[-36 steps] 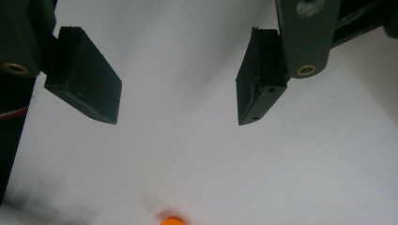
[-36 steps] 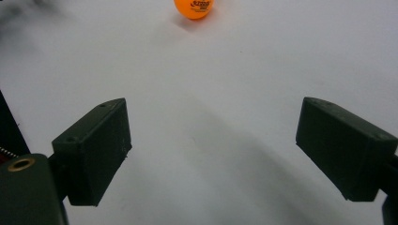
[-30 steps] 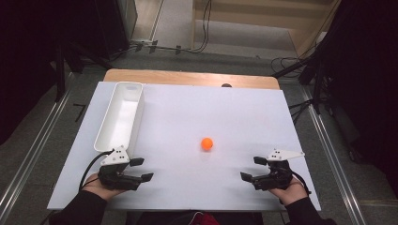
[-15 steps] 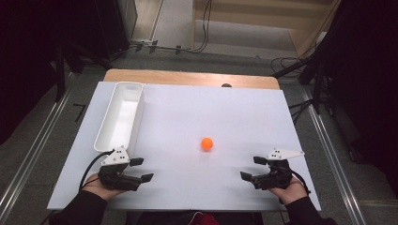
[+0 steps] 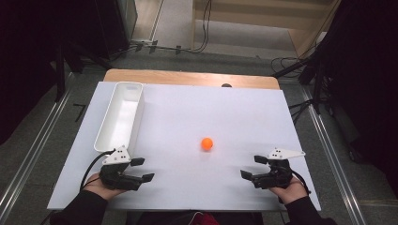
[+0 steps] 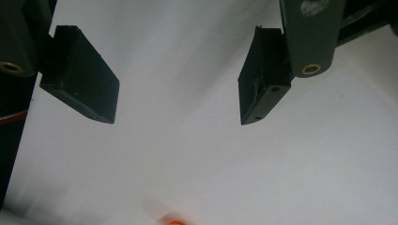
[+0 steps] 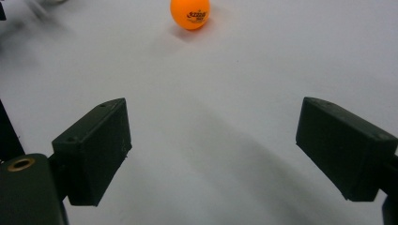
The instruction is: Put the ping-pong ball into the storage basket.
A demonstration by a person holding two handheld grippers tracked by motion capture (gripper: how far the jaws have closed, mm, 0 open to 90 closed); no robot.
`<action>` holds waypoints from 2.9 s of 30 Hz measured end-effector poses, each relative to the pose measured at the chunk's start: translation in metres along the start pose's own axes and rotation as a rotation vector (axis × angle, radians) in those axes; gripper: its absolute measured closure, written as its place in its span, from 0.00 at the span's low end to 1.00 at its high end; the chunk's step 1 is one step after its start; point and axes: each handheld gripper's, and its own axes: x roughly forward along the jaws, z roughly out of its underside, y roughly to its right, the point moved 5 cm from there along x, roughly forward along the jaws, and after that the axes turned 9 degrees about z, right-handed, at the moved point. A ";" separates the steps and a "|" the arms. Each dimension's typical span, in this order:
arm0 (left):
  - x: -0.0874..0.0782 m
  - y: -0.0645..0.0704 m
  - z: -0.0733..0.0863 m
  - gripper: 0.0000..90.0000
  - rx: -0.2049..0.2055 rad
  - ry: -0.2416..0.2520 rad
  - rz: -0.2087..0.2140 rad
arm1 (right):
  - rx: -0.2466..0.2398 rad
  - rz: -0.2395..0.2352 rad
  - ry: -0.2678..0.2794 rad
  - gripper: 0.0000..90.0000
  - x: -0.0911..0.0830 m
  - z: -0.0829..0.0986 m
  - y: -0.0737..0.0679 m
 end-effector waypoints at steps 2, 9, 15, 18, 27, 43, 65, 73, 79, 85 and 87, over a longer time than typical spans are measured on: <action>0.001 0.001 -0.001 0.33 -0.009 0.002 0.005 | 0.006 0.002 0.000 0.10 0.001 0.000 0.000; 0.007 0.005 -0.010 0.33 -0.026 0.031 0.007 | 0.001 0.006 -0.006 0.10 0.001 0.001 0.001; 0.012 0.008 -0.017 0.33 -0.017 0.036 0.002 | 0.005 0.015 -0.003 0.10 0.001 0.002 0.001; 0.015 0.009 -0.021 0.30 -0.020 0.042 0.006 | 0.011 0.013 -0.006 0.10 0.001 0.003 0.001; 0.021 0.011 -0.028 0.30 -0.015 0.057 -0.006 | 0.013 0.016 -0.012 0.10 0.000 0.005 0.002; 0.035 0.013 -0.039 0.23 -0.007 0.053 -0.008 | 0.008 0.027 -0.022 0.10 0.001 0.006 0.002; 0.045 0.001 -0.057 0.00 -0.044 0.098 -0.059 | 0.005 0.025 -0.018 0.10 0.000 0.005 0.002; 0.050 0.001 -0.064 0.00 -0.032 0.090 -0.067 | 0.006 0.023 -0.022 0.10 0.000 0.005 0.002; 0.055 -0.002 -0.067 0.00 -0.027 0.066 -0.067 | 0.001 0.023 -0.024 0.10 0.000 0.005 0.002; 0.060 -0.003 -0.070 0.00 -0.023 0.063 -0.065 | 0.001 0.021 -0.024 0.10 0.000 0.005 0.001; 0.062 -0.003 -0.071 0.00 -0.021 0.062 -0.067 | 0.001 0.021 -0.023 0.10 0.000 0.005 0.001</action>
